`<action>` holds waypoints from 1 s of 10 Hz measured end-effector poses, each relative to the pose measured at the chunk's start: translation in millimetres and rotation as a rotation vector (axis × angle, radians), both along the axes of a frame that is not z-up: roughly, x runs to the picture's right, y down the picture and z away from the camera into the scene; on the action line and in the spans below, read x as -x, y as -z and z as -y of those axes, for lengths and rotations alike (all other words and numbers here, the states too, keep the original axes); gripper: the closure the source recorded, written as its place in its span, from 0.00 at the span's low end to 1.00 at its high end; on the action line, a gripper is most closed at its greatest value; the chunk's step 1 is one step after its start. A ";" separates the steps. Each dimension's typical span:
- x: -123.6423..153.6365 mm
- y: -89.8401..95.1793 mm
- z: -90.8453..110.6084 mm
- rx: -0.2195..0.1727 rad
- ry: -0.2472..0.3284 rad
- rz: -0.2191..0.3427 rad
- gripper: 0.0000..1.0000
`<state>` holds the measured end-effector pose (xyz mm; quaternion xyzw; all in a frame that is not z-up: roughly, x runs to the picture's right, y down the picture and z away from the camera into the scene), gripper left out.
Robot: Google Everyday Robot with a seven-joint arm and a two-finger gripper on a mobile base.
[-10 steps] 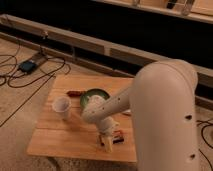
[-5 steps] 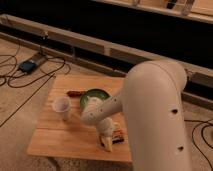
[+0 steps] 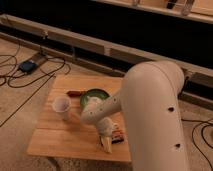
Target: Place the eraser on the white sponge
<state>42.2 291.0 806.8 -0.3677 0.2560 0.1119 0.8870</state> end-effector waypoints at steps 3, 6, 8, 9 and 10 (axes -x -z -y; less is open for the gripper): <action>1.4 -0.3 3.4 0.027 -0.022 0.029 0.85; 0.4 2.9 14.8 0.023 -0.036 0.044 1.00; 4.2 5.0 20.9 0.013 -0.057 0.053 1.00; 6.3 6.5 24.3 0.010 -0.056 0.054 1.00; 7.1 8.2 27.9 0.006 -0.056 0.053 1.00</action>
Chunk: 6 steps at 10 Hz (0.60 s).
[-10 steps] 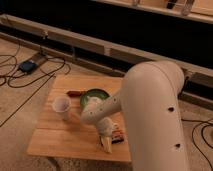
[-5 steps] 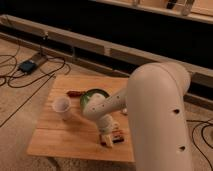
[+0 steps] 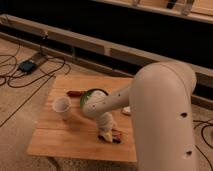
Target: Place the eraser on the white sponge
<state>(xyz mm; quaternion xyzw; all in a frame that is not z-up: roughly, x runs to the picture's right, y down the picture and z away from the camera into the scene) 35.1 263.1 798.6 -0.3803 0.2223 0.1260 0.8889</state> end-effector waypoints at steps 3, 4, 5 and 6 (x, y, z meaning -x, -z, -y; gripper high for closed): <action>-1.4 6.5 21.0 -0.016 0.002 -0.008 1.00; -5.5 7.6 30.2 -0.023 0.001 -0.016 1.00; -11.6 8.7 40.5 -0.029 -0.002 -0.028 1.00; -20.6 9.1 50.7 -0.034 -0.005 -0.045 1.00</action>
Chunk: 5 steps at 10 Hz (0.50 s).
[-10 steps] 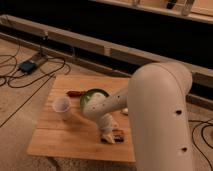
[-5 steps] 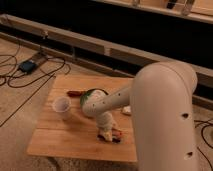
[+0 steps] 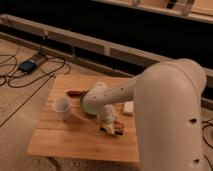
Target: Place the eraser on the white sponge
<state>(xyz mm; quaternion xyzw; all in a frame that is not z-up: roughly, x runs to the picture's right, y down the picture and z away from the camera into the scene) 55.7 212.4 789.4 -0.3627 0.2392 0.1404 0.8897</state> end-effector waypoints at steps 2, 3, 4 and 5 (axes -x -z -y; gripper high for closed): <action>-18.1 -0.4 25.3 -0.020 -0.009 -0.033 1.00; -26.4 -2.1 38.6 -0.033 -0.019 -0.046 1.00; -32.2 -4.1 47.2 -0.044 -0.030 -0.055 1.00; -41.4 -8.9 61.7 -0.066 -0.049 -0.069 1.00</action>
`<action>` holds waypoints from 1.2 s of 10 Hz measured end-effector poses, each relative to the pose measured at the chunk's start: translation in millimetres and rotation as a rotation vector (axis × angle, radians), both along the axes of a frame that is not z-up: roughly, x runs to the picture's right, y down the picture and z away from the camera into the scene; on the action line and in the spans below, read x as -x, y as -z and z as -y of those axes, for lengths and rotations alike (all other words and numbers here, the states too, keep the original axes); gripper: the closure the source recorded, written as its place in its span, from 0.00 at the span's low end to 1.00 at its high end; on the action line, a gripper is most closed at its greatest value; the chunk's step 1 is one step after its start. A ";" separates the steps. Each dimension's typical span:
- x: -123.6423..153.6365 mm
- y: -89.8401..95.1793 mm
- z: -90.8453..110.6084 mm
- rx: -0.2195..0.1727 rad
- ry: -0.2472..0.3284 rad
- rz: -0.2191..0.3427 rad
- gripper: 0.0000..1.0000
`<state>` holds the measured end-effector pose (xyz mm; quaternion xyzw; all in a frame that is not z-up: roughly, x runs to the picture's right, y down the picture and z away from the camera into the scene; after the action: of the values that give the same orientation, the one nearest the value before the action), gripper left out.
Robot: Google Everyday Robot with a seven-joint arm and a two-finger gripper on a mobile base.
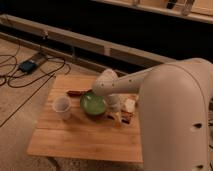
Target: Place the eraser on the white sponge
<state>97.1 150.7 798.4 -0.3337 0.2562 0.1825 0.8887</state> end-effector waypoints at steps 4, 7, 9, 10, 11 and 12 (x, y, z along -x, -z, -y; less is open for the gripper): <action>-35.9 -23.6 29.0 -0.058 -0.060 -0.068 1.00; -56.8 -43.9 35.2 -0.069 -0.098 -0.107 1.00; -65.0 -57.0 37.1 -0.066 -0.115 -0.115 1.00; -67.6 -63.7 39.1 -0.067 -0.122 -0.115 1.00; -69.7 -70.0 41.1 -0.069 -0.130 -0.114 1.00; -70.6 -74.8 43.2 -0.073 -0.135 -0.113 1.00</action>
<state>167.8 107.5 873.2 -0.3069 0.2761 0.2698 0.8699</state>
